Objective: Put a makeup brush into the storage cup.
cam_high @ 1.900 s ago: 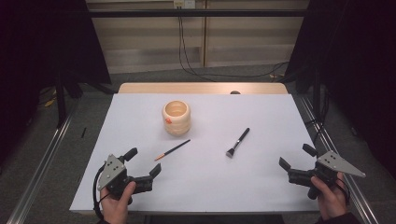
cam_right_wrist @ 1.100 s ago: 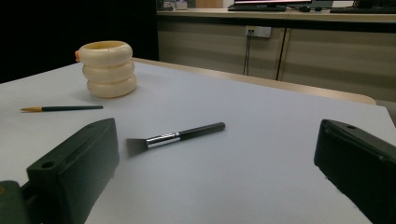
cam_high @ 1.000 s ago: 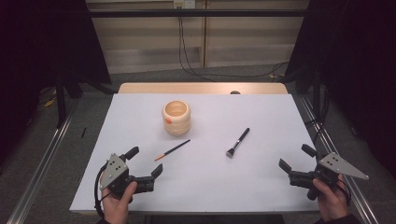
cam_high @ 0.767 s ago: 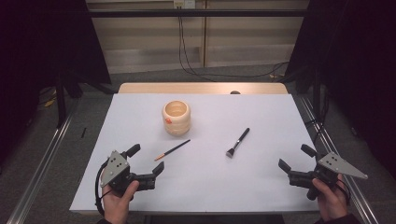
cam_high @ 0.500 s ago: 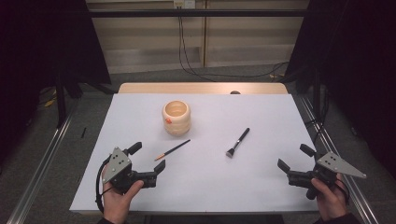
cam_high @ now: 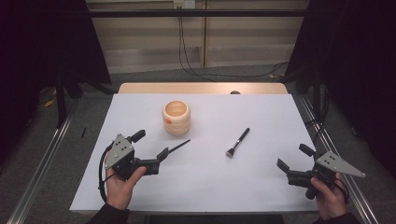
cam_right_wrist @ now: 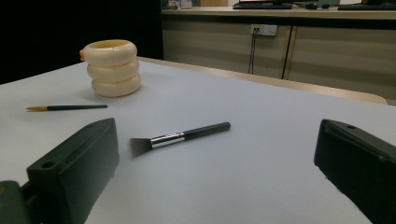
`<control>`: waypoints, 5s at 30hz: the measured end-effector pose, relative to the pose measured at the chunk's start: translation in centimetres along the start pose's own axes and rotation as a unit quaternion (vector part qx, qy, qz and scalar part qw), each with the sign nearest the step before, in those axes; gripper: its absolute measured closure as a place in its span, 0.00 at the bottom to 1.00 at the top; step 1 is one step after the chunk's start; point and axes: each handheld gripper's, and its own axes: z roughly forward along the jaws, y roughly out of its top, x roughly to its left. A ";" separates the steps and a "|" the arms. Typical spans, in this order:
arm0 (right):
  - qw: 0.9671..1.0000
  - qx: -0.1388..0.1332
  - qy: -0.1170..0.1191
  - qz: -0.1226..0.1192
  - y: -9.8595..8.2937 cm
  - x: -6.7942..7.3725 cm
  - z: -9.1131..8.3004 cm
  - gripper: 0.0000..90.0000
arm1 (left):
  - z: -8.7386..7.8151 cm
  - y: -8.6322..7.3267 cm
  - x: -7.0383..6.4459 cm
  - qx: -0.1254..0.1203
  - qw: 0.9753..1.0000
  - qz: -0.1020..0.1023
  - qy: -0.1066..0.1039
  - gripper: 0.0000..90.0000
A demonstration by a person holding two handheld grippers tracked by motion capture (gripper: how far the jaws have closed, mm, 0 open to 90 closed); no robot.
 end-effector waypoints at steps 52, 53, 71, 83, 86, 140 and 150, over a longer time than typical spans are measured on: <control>1.000 0.002 0.001 0.000 -0.1 -0.1 0.1 0.00 | 8.7 5.0 4.3 0.061 0.998 -0.001 -0.013 0.02; 1.000 0.002 0.001 0.000 -0.1 -0.1 0.1 0.00 | 8.7 5.0 4.3 0.061 0.998 -0.001 -0.013 0.03; 1.000 0.004 0.000 0.001 -0.1 -0.1 0.0 0.00 | 9.8 4.8 4.6 0.200 0.977 0.045 -0.049 0.05; 1.000 0.011 0.003 0.003 -0.1 0.0 0.0 0.00 | 10.7 4.2 5.3 0.295 0.953 0.044 -0.057 0.06; 1.000 0.011 0.002 0.003 -0.1 0.0 0.1 0.00 | 10.8 4.1 5.3 0.318 0.945 0.049 -0.055 0.06; 1.000 0.013 0.009 -0.001 -0.2 0.1 0.1 0.00 | 13.5 -2.7 4.9 0.567 0.811 0.079 -0.120 0.80; 1.000 0.013 0.008 -0.001 -0.2 0.1 0.0 0.00 | 13.5 -2.8 4.7 0.567 0.810 0.090 -0.119 0.91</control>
